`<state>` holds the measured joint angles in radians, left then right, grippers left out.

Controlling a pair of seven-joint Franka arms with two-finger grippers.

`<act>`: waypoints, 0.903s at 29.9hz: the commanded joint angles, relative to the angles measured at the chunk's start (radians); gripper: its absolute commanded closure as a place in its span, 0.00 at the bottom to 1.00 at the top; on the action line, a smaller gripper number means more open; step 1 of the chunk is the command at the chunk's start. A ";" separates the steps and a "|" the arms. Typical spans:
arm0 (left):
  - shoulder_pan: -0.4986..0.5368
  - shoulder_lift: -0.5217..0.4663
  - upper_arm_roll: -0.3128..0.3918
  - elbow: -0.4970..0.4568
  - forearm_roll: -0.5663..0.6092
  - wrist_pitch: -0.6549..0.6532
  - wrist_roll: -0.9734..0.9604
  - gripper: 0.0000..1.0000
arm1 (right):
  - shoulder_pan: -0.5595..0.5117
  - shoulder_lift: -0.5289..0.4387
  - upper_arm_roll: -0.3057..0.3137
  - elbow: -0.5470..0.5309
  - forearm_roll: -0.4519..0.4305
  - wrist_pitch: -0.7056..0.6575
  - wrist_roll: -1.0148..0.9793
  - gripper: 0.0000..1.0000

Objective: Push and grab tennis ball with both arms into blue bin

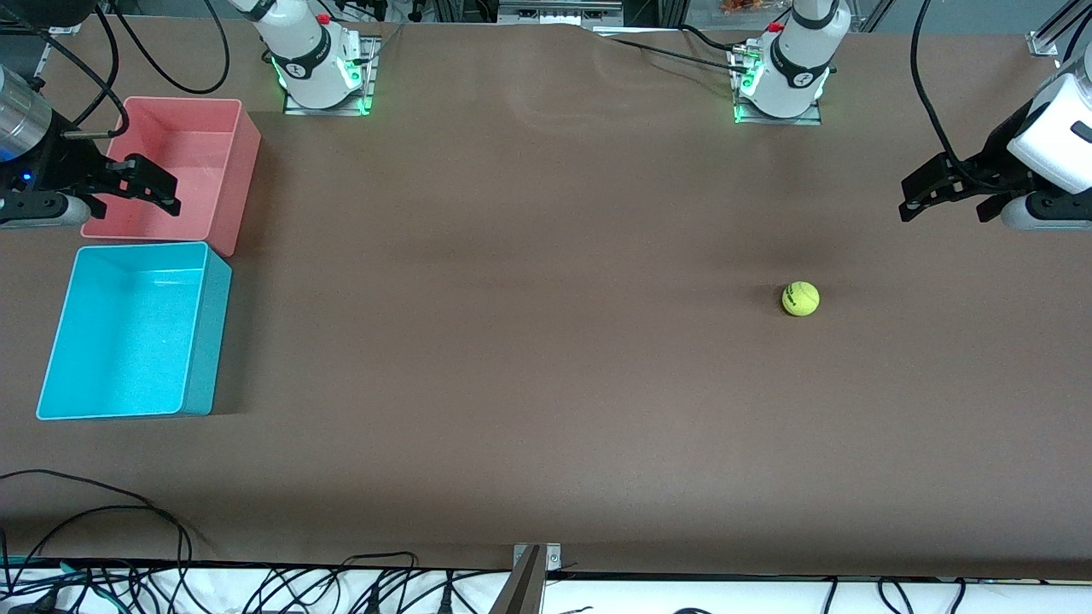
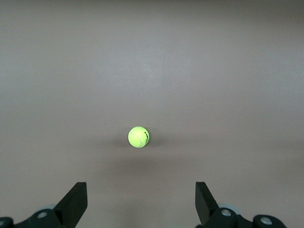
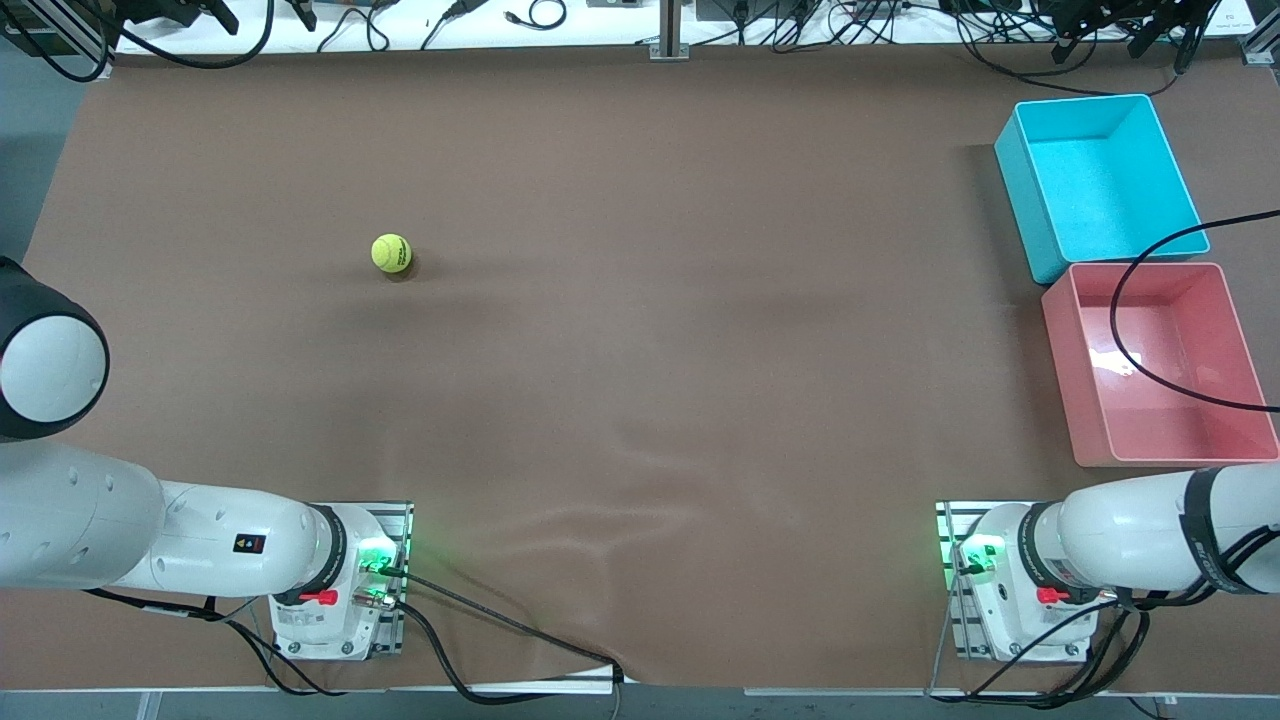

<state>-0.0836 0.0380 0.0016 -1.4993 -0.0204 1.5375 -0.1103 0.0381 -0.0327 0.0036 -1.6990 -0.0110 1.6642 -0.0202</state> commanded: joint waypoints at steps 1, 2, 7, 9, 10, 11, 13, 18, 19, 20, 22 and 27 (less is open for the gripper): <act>-0.001 0.019 0.003 0.037 -0.010 -0.016 -0.005 0.00 | -0.001 0.005 0.003 0.018 0.003 -0.004 -0.001 0.00; 0.001 0.017 0.003 0.037 -0.010 -0.016 -0.005 0.00 | -0.001 0.005 0.003 0.016 0.005 -0.004 0.000 0.00; 0.005 0.017 0.003 0.037 -0.010 -0.016 -0.005 0.00 | -0.001 0.005 0.003 0.018 0.003 -0.006 0.000 0.00; 0.008 0.017 0.003 0.037 -0.010 -0.016 -0.005 0.00 | -0.001 0.005 0.003 0.018 0.003 -0.004 0.000 0.00; 0.008 0.017 0.003 0.037 -0.010 -0.016 -0.005 0.00 | -0.001 0.005 0.003 0.018 0.003 -0.004 0.000 0.00; 0.008 0.017 0.003 0.037 -0.010 -0.016 -0.005 0.00 | -0.001 0.005 0.003 0.018 0.003 -0.004 0.000 0.00; 0.008 0.017 0.003 0.037 -0.010 -0.016 -0.005 0.00 | -0.001 0.005 0.003 0.018 0.003 -0.004 0.000 0.00; 0.008 0.017 0.003 0.037 -0.010 -0.016 -0.005 0.00 | -0.001 0.005 0.003 0.018 0.003 -0.006 0.000 0.00; 0.008 0.017 0.003 0.037 -0.010 -0.017 -0.005 0.00 | -0.001 0.005 0.003 0.016 0.003 -0.004 0.000 0.00; 0.008 0.017 0.003 0.037 -0.010 -0.016 -0.005 0.00 | -0.001 0.005 0.003 0.018 0.003 -0.004 0.000 0.00; 0.008 0.017 0.003 0.037 -0.010 -0.016 -0.005 0.00 | -0.001 0.005 0.003 0.018 0.003 -0.004 0.000 0.00; 0.008 0.017 0.003 0.037 -0.010 -0.016 -0.005 0.00 | -0.001 0.005 0.003 0.018 0.003 -0.004 0.000 0.00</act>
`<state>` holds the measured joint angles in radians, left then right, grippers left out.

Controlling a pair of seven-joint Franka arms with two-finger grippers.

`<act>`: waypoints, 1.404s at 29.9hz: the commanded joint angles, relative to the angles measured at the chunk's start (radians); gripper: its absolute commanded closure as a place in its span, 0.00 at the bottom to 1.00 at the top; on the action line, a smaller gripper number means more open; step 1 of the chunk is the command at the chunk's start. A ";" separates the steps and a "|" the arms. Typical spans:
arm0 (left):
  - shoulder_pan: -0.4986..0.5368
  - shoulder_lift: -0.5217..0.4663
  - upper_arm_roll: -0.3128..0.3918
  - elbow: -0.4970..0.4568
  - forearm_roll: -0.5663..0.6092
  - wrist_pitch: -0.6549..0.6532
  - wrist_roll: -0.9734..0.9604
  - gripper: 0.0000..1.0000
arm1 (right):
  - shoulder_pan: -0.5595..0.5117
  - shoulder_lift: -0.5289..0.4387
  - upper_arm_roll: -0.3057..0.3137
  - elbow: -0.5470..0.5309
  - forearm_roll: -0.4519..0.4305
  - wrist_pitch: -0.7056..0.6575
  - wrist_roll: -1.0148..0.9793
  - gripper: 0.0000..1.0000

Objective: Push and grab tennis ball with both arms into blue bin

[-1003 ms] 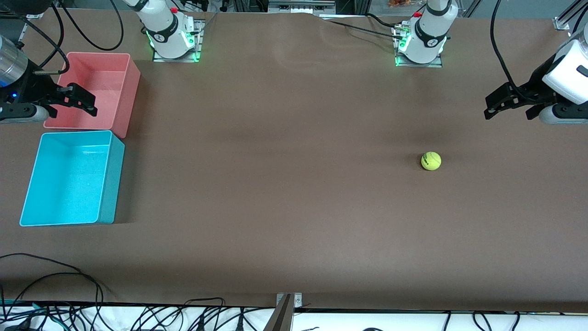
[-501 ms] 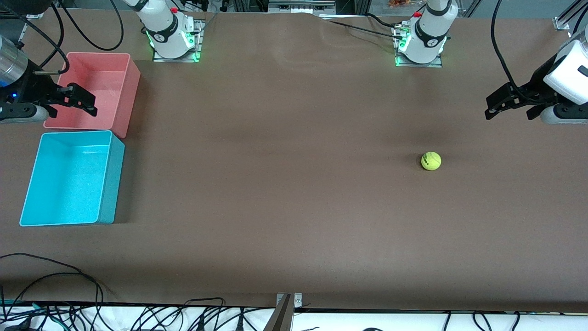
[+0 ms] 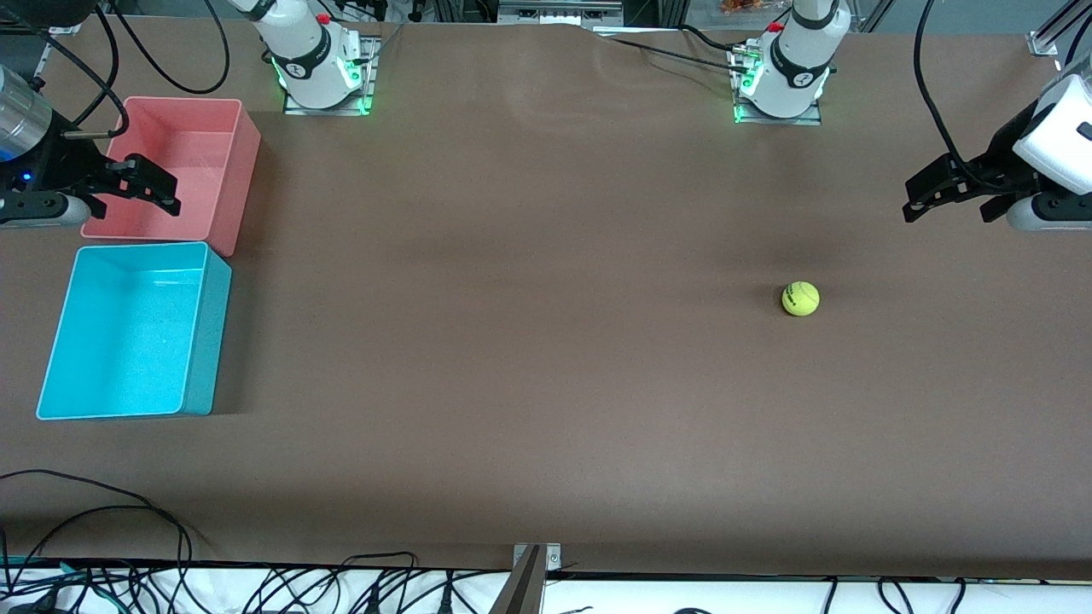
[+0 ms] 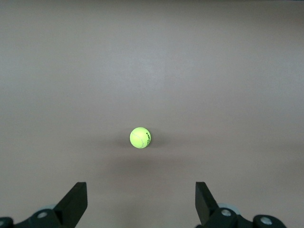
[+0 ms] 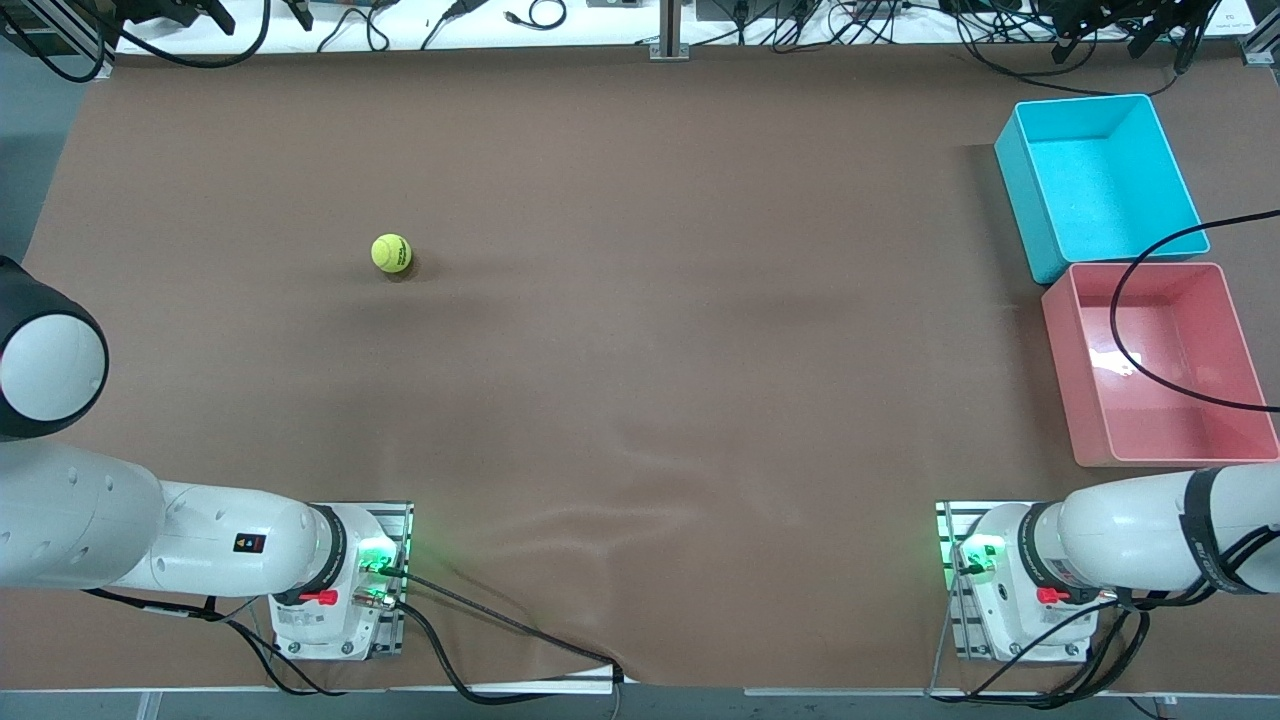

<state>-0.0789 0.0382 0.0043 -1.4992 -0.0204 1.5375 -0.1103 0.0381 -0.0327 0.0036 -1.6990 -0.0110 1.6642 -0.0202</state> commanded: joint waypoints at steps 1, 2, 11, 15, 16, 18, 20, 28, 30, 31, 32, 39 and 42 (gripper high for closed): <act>0.004 0.017 0.000 0.037 -0.010 -0.017 -0.005 0.00 | -0.001 0.005 0.003 0.018 0.003 -0.004 0.000 0.00; 0.004 0.017 0.000 0.037 -0.010 -0.017 -0.005 0.00 | -0.001 0.005 0.003 0.018 0.003 -0.004 0.000 0.00; 0.004 0.017 0.000 0.037 -0.010 -0.017 -0.005 0.00 | -0.001 0.005 0.003 0.018 0.003 -0.004 0.000 0.00; 0.004 0.017 0.000 0.037 -0.010 -0.017 -0.003 0.00 | -0.001 0.005 0.003 0.018 0.003 -0.004 0.000 0.00; 0.004 0.017 0.000 0.037 -0.010 -0.017 -0.005 0.00 | -0.001 0.005 0.003 0.018 0.005 -0.004 0.000 0.00; 0.004 0.017 0.000 0.037 -0.010 -0.017 -0.005 0.00 | -0.001 0.005 0.003 0.018 0.005 -0.004 0.000 0.00; 0.004 0.017 0.000 0.037 -0.010 -0.017 -0.005 0.00 | -0.001 0.005 0.003 0.018 0.005 -0.004 0.000 0.00; 0.005 0.017 0.000 0.037 -0.009 -0.017 -0.003 0.00 | -0.001 0.005 0.003 0.018 0.005 -0.004 -0.001 0.00; 0.005 0.017 0.000 0.037 -0.009 -0.017 -0.005 0.00 | -0.001 0.005 0.003 0.018 0.005 -0.004 -0.001 0.00; 0.005 0.017 0.000 0.037 -0.009 -0.017 -0.005 0.00 | -0.001 0.005 0.003 0.018 0.005 -0.004 -0.001 0.00; 0.005 0.017 0.000 0.037 -0.009 -0.017 -0.005 0.00 | -0.001 0.005 0.003 0.018 0.005 -0.004 -0.001 0.00; 0.037 0.014 -0.001 0.036 -0.021 -0.017 0.007 0.00 | -0.001 0.005 0.003 0.018 0.005 -0.006 -0.003 0.00; 0.045 0.016 -0.004 0.036 -0.023 -0.020 -0.003 0.00 | -0.001 0.005 0.003 0.018 0.005 -0.004 -0.003 0.00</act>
<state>-0.0659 0.0382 0.0051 -1.4992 -0.0205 1.5375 -0.1103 0.0380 -0.0327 0.0036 -1.6990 -0.0110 1.6642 -0.0202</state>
